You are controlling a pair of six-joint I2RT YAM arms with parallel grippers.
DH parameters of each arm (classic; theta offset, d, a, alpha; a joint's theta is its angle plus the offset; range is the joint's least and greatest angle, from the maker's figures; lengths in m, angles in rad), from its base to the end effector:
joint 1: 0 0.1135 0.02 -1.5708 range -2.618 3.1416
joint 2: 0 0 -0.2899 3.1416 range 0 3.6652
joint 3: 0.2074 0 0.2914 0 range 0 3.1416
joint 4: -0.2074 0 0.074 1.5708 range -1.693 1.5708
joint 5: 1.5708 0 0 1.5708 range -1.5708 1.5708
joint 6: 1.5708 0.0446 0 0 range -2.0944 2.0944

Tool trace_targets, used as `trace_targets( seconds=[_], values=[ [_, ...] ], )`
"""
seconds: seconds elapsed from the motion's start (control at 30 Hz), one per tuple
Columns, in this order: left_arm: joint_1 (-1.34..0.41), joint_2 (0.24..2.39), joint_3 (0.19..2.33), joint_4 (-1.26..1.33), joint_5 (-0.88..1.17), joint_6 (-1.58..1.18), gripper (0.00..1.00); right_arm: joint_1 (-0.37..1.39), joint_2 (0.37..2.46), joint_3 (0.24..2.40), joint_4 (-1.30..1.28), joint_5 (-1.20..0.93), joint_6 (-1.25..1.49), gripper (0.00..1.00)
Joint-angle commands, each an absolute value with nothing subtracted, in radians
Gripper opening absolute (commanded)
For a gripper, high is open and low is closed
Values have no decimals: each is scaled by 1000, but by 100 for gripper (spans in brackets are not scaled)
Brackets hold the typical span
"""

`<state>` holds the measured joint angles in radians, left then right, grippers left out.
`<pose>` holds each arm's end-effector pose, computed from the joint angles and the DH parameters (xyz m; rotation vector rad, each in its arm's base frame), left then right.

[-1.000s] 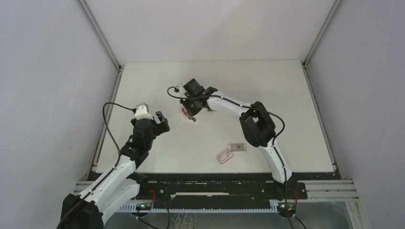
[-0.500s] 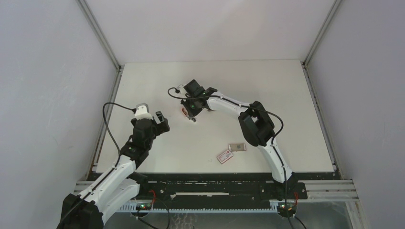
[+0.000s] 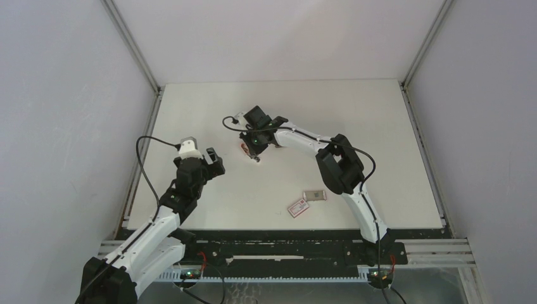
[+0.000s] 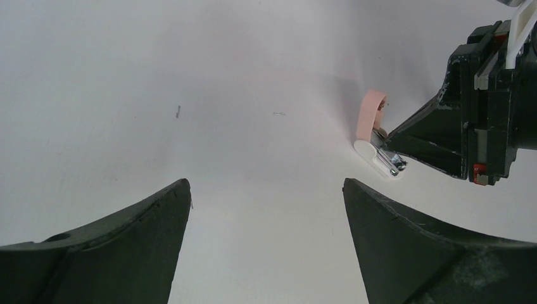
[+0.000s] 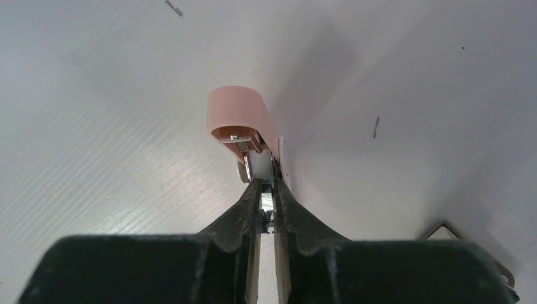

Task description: Load the staples into the stapler

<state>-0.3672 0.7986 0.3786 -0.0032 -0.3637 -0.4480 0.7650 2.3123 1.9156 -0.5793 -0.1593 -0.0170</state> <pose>0.1999 -0.0599 0.2122 -0.3111 1.9439 -0.1709 0.4049 0.3986 0.1747 -1.0508 2.3821 0.4848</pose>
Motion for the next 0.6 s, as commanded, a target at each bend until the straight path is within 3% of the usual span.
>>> trace_targets(
  seconds=[0.0, 0.57],
  values=[
    [-368, 788, 388, 28, -373, -428, 94, 756, 2314, 1884, -578, -143, -2, 9],
    [-368, 781, 386, 26, -374, -428, 94, 748, 2264, 1810, -556, -139, 24, 8]
  ],
)
